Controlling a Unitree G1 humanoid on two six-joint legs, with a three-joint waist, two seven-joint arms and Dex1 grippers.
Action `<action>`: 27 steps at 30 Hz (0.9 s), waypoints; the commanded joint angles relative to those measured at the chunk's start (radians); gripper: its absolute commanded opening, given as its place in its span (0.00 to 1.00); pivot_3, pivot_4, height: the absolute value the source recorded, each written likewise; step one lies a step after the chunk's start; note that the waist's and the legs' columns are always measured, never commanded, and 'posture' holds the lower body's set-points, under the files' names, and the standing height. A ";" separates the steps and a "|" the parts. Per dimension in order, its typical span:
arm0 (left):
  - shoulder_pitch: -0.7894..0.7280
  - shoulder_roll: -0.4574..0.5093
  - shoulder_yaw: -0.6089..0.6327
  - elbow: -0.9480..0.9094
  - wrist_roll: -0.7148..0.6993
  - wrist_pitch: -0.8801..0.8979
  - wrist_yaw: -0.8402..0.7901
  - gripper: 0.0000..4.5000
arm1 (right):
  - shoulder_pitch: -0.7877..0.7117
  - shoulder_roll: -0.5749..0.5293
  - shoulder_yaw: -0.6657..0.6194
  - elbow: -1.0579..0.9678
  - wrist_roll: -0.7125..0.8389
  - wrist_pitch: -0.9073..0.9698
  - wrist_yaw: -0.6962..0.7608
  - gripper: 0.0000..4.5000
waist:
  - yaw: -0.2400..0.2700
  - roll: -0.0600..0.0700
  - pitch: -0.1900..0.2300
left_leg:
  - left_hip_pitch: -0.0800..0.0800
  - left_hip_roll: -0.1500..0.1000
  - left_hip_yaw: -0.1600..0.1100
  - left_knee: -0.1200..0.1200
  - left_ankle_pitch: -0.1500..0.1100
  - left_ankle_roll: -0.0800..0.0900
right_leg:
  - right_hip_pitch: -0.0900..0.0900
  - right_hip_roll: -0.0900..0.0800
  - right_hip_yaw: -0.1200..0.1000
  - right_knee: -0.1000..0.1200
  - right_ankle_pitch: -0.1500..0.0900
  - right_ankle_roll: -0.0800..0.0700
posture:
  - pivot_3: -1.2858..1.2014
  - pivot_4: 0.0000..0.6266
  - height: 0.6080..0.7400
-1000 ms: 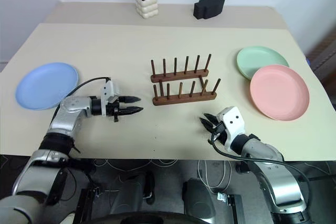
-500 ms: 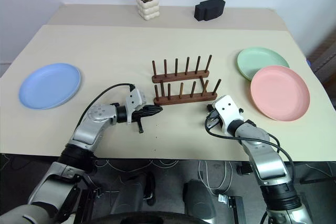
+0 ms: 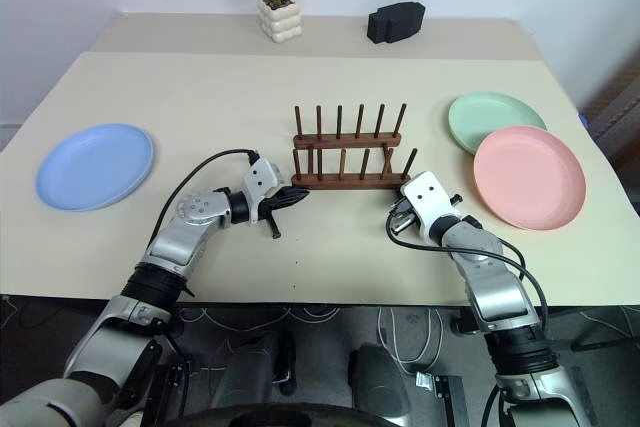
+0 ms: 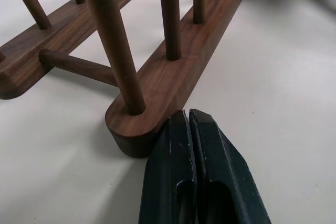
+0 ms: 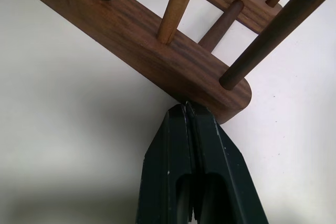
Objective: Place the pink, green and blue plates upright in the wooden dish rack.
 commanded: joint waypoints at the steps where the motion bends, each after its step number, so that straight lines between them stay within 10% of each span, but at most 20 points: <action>1: -0.004 0.016 0.010 0.025 0.014 -0.008 0.013 0.01 | 0.008 0.003 -0.023 0.002 -0.011 -0.006 -0.011 0.00 | 0.000 0.000 0.000 | 0.000 0.000 0.000 0.000 0.000 0.000 | 0.000 0.000 0.000 0.000 0.000 0.000 | 0.52 0.24 0.94; 13: 0.107 0.119 0.065 -0.185 -0.144 0.055 -0.149 0.01 | 0.163 -0.082 -0.166 -0.269 0.101 0.031 0.092 0.00 | -0.001 0.001 0.001 | -0.001 0.000 0.001 -0.004 0.000 0.000 | -0.001 0.000 0.001 -0.003 0.000 0.000 | 0.52 0.24 0.94; 22: 0.162 0.137 0.026 -0.313 -0.238 0.069 -0.290 0.00 | 0.213 -0.144 -0.329 -0.317 0.127 0.170 0.067 0.82 | 0.004 0.001 0.001 | -0.001 0.000 0.000 -0.004 -0.002 0.003 | 0.000 -0.002 0.000 -0.005 0.000 0.000 | 0.52 0.24 0.94; 27: 0.130 0.107 0.013 -0.304 -0.240 0.045 -0.308 0.00 | 0.199 -0.140 -0.317 -0.209 0.053 0.170 -0.009 0.82 | 0.003 0.001 0.001 | -0.001 0.000 0.001 -0.004 -0.002 0.003 | 0.000 -0.001 0.000 -0.005 0.000 0.000 | 0.52 0.24 0.94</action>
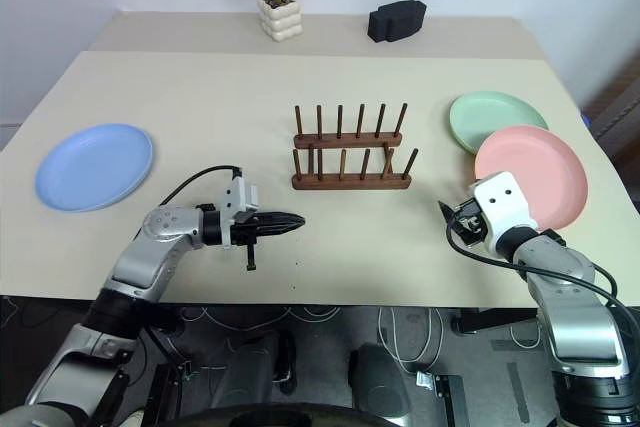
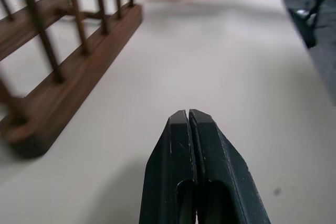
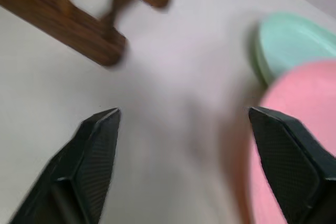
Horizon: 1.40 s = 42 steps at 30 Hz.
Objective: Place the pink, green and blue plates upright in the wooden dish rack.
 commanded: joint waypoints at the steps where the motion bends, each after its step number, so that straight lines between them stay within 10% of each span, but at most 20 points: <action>1: -0.035 -0.013 -0.002 -0.017 -0.019 -0.024 -0.020 0.00 | -0.016 -0.004 -0.009 0.062 -0.051 -0.008 -0.050 0.82 | 0.001 0.000 0.000 | 0.000 0.000 0.000 0.000 0.000 0.000 | 0.000 0.000 0.000 0.000 0.000 0.000 | 0.52 0.24 0.94; 6: -0.053 -0.024 0.000 -0.011 -0.019 -0.031 -0.027 0.00 | -0.013 -0.001 0.008 0.108 -0.089 -0.027 -0.075 0.77 | -0.001 0.000 0.000 | 0.000 0.000 0.000 0.000 0.000 0.000 | 0.000 0.000 0.000 0.000 0.000 0.000 | 0.52 0.24 0.94; 14: -0.034 -0.031 0.002 -0.028 -0.032 -0.006 -0.015 0.00 | 0.016 -0.009 -0.013 0.063 -0.122 -0.033 -0.096 0.01 | 0.001 0.000 0.000 | 0.000 0.000 0.000 0.000 0.000 0.000 | 0.000 0.000 0.000 0.000 0.000 0.000 | 0.52 0.24 0.94; 26: -0.063 -0.047 -0.002 0.042 -0.011 -0.045 -0.018 0.00 | -0.014 -0.115 -0.066 -0.162 -0.174 -0.104 -0.050 0.01 | -0.005 0.004 0.002 | -0.001 0.000 0.000 0.000 0.000 0.000 | -0.001 0.001 0.001 0.000 0.000 0.000 | 0.52 0.24 0.94; 34: -0.071 -0.058 -0.001 0.076 0.002 -0.077 -0.010 0.00 | -0.446 0.017 0.007 -0.311 0.247 0.047 0.079 0.01 | 0.001 0.003 0.003 | -0.001 0.001 0.000 -0.002 0.000 0.000 | -0.002 0.001 0.001 -0.001 0.000 0.000 | 0.52 0.24 0.94; 42: -0.052 -0.058 0.006 0.059 0.003 -0.080 0.022 0.00 | -0.555 0.144 -0.020 -0.271 0.619 0.177 0.107 0.01 | 0.001 0.002 0.003 | -0.006 0.000 0.000 0.001 -0.001 0.002 | -0.003 -0.001 -0.001 -0.003 0.000 0.000 | 0.52 0.24 0.94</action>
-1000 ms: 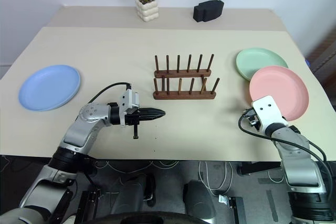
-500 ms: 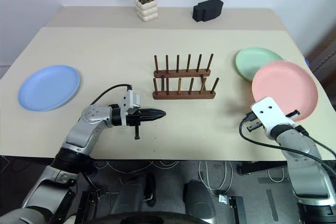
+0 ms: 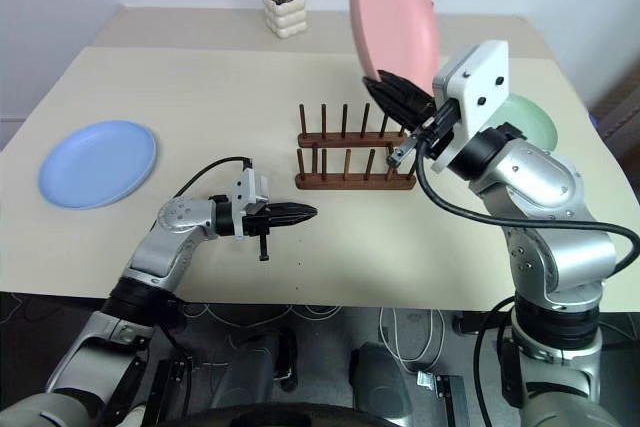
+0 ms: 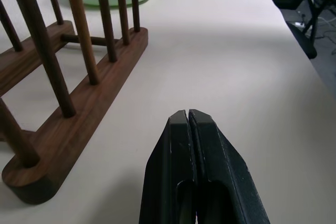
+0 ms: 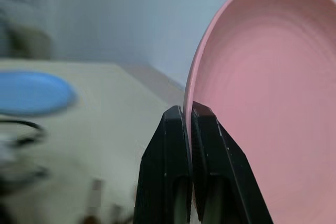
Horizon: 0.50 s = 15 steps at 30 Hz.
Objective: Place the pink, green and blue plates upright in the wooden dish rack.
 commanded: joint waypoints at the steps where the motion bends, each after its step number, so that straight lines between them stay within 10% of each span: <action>1: 0.014 0.000 0.013 -0.037 -0.005 -0.007 0.020 0.00 | -0.036 0.029 -0.082 0.027 0.174 0.044 -0.021 0.01 | -0.001 0.000 0.000 | 0.000 0.000 0.000 0.000 0.000 0.000 | 0.000 0.000 0.000 0.000 0.000 0.000 | 0.52 0.24 0.94; 15: 0.038 0.023 0.025 -0.115 -0.029 0.042 0.053 0.00 | -0.034 0.002 -0.186 0.243 0.482 0.143 -0.039 0.01 | -0.004 0.000 0.000 | 0.000 0.000 0.000 -0.002 0.000 0.000 | -0.002 0.000 0.000 0.001 0.000 0.000 | 0.52 0.24 0.94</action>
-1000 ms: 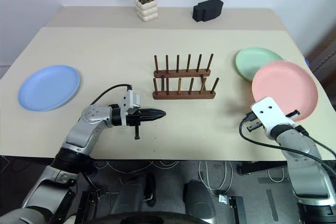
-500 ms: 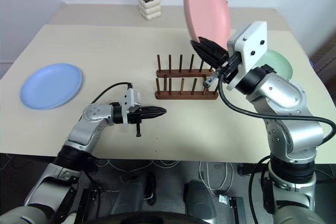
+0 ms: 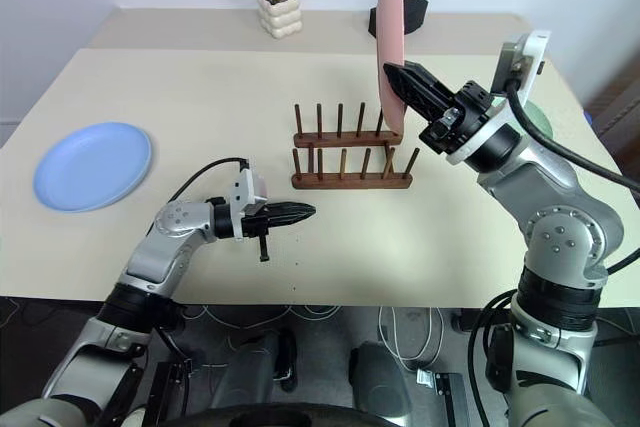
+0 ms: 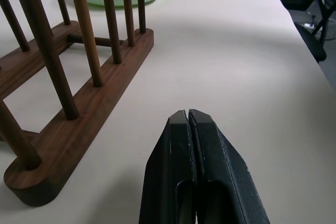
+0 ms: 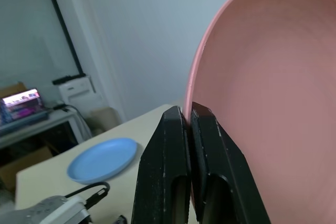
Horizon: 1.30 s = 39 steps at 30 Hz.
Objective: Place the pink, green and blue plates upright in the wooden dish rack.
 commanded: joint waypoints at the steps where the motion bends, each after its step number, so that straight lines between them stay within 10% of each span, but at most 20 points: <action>1: 0.006 0.011 0.022 -0.049 -0.020 0.008 0.004 0.00 | -0.004 -0.027 -0.018 0.004 0.039 0.000 0.016 0.01 | 0.001 0.000 0.000 | 0.000 0.000 0.000 0.000 0.000 0.000 | 0.000 0.000 0.000 0.000 0.000 0.000 | 0.52 0.24 0.94; 39: 0.008 0.025 0.031 -0.062 -0.023 0.035 0.016 0.00 | 0.065 -0.049 -0.063 0.233 0.107 0.011 0.037 0.07 | 0.003 0.000 0.000 | -0.008 0.000 0.000 0.002 0.000 0.000 | -0.009 0.001 0.000 0.002 0.000 0.000 | 0.52 0.24 0.94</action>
